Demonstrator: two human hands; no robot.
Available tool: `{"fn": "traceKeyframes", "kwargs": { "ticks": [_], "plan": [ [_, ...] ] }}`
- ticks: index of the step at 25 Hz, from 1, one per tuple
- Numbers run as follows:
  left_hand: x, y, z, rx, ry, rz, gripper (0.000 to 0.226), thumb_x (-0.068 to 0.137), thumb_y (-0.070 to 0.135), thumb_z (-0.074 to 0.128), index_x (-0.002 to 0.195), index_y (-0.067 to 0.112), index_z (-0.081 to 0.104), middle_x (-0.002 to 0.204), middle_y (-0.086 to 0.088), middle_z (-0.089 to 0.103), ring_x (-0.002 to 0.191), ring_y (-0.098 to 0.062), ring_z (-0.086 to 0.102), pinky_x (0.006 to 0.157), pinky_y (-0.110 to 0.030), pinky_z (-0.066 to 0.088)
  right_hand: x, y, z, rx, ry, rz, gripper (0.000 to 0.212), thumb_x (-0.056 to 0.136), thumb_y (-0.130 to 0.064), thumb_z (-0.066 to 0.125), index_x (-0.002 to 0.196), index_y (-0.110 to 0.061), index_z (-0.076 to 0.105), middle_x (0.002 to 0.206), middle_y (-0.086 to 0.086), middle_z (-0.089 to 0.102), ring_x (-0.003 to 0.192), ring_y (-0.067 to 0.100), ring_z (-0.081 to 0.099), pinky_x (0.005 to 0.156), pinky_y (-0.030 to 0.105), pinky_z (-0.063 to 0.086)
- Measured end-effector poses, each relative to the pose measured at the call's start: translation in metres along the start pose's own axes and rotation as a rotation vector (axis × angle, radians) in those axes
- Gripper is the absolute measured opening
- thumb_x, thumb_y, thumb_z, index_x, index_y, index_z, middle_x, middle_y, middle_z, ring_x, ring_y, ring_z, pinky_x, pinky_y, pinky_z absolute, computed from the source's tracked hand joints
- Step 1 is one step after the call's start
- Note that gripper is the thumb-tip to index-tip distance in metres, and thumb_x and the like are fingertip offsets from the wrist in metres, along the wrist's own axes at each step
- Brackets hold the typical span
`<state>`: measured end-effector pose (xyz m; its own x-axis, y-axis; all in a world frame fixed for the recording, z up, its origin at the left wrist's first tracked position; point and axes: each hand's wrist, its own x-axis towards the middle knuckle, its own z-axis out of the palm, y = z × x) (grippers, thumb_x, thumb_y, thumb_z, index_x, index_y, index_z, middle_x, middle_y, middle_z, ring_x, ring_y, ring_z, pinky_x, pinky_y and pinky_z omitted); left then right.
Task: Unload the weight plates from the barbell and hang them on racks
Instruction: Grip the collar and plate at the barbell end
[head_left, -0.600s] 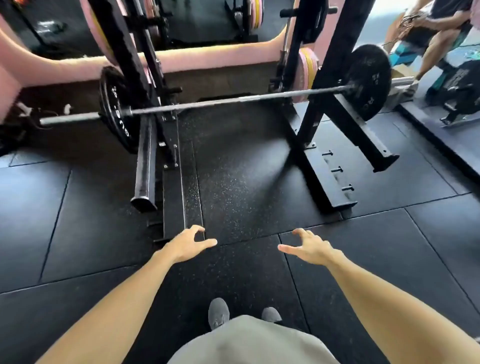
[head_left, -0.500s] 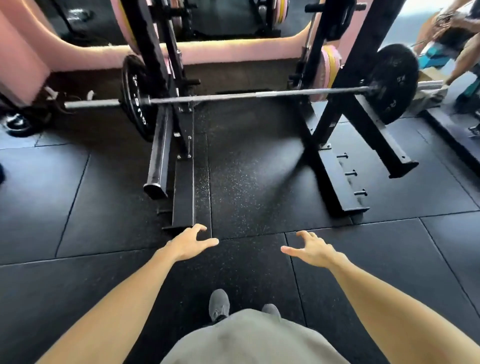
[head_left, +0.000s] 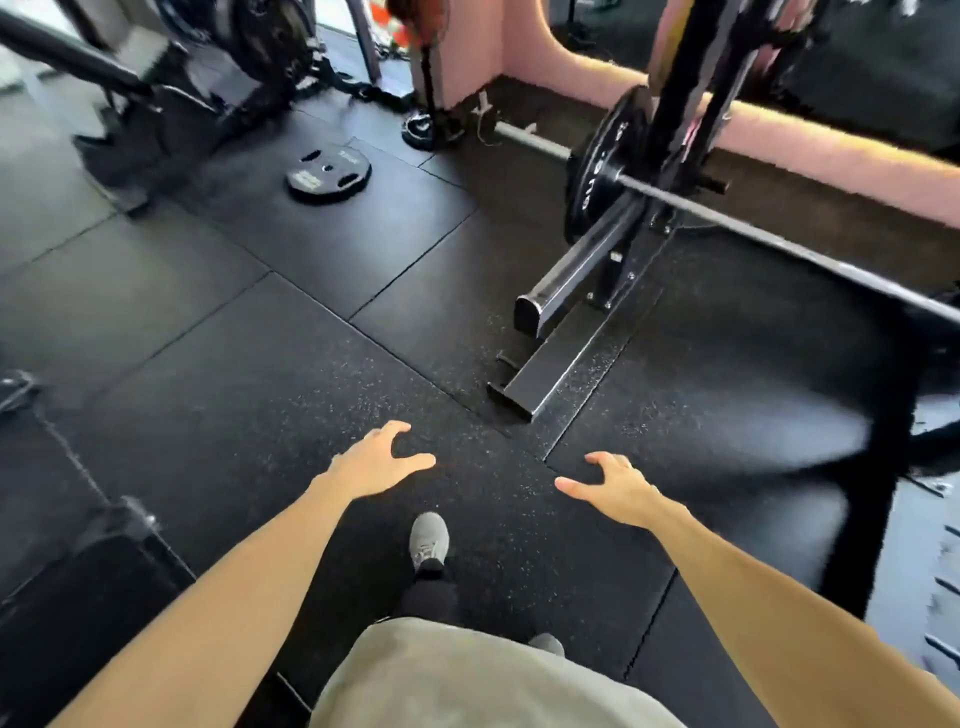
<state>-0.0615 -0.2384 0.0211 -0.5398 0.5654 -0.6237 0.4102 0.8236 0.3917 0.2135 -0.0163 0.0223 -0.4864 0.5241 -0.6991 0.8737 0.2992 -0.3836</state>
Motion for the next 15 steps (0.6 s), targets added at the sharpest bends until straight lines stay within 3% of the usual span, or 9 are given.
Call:
{"fn": "traceKeyframes", "kwargs": {
  "ticks": [7, 15],
  "plan": [
    [-0.003, -0.117, -0.073, -0.089, 0.175, -0.168, 0.085, 0.074, 0.082, 0.054, 0.145, 0.041, 0.032, 0.156, 0.003, 0.031, 0.134, -0.027, 0.045, 0.109, -0.054, 0.035, 0.064, -0.156, 0.020, -0.256, -0.068, -0.213, 0.097, 0.074, -0.082, 0.051, 0.152, -0.031, 0.022, 0.159, 0.000, 0.020, 0.142, 0.028, 0.029, 0.114, 0.051, 0.026],
    [0.070, -0.227, -0.215, -0.140, 0.216, -0.192, 0.085, 0.073, 0.084, 0.053, 0.144, 0.043, 0.030, 0.157, 0.004, 0.029, 0.137, -0.027, 0.043, 0.110, -0.058, 0.032, 0.156, -0.347, 0.036, -0.309, -0.068, -0.237, 0.098, 0.071, -0.085, 0.048, 0.151, -0.038, 0.017, 0.160, -0.001, 0.015, 0.144, 0.031, 0.024, 0.114, 0.058, 0.019]
  ]
}}
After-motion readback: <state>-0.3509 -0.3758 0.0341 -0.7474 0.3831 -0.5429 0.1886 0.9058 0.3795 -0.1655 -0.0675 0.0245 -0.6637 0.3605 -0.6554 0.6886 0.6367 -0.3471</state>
